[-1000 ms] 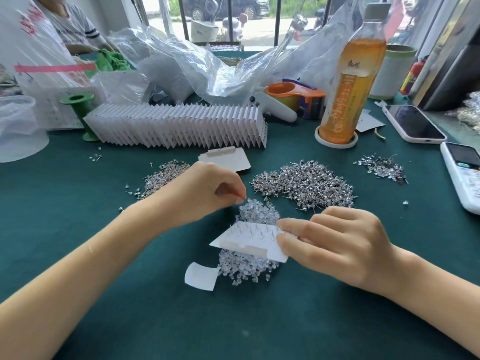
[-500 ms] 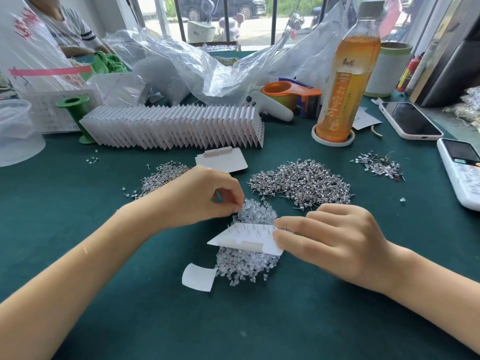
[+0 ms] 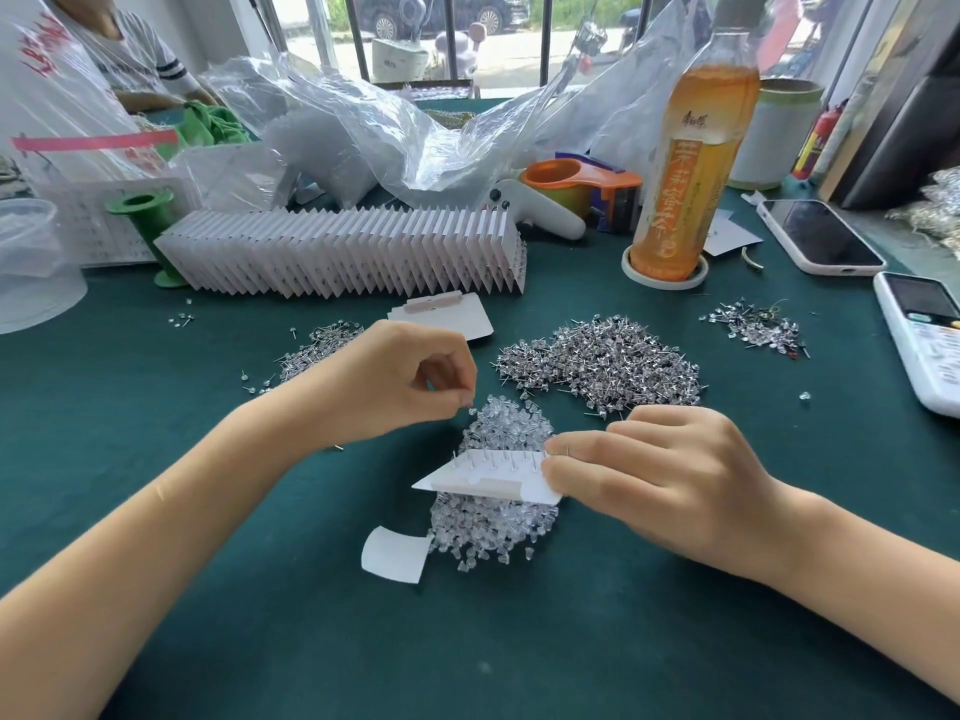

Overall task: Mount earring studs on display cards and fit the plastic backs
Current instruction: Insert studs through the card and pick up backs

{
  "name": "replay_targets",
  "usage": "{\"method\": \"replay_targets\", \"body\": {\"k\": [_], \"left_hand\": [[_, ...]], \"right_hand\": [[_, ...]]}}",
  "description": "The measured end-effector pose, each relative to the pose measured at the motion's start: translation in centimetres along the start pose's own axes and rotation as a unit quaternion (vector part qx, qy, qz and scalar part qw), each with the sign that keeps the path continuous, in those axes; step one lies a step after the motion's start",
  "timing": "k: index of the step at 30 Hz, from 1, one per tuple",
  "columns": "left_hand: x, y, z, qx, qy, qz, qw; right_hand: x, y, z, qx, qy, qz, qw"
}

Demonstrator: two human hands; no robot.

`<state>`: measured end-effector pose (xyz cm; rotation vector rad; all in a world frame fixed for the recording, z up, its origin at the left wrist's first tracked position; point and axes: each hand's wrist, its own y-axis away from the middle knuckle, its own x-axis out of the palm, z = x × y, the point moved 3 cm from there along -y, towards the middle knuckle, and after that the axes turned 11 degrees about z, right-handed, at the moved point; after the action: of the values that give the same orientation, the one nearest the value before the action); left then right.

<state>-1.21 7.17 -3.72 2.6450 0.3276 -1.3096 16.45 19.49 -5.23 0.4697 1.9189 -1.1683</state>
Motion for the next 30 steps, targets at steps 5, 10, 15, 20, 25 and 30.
{"method": "replay_targets", "body": {"k": [5, 10, 15, 20, 25, 30], "left_hand": [[-0.1, -0.1, 0.0, -0.007, 0.043, 0.000, 0.999], [-0.1, -0.1, -0.8, -0.004, 0.144, 0.024, 0.989], [0.2, 0.2, -2.5, 0.023, 0.246, 0.047, 0.968], [1.2, 0.4, -3.8, 0.040, 0.316, 0.077, 0.945], [1.9, 0.5, -4.4, 0.037, 0.325, 0.077, 0.942], [2.0, 0.5, -4.5, 0.032, 0.317, 0.072, 0.945]], "right_hand": [[-0.1, 0.0, 0.1, -0.007, 0.013, -0.002, 1.000], [0.0, 0.1, 0.3, -0.019, 0.035, 0.001, 0.999], [0.2, 0.0, 0.4, -0.022, 0.045, -0.002, 0.999], [0.2, 0.0, 0.6, -0.030, 0.046, -0.007, 0.998], [0.2, -0.1, 0.5, -0.026, 0.047, -0.010, 0.998], [0.2, -0.1, 0.5, -0.020, 0.047, -0.011, 0.999]]}}
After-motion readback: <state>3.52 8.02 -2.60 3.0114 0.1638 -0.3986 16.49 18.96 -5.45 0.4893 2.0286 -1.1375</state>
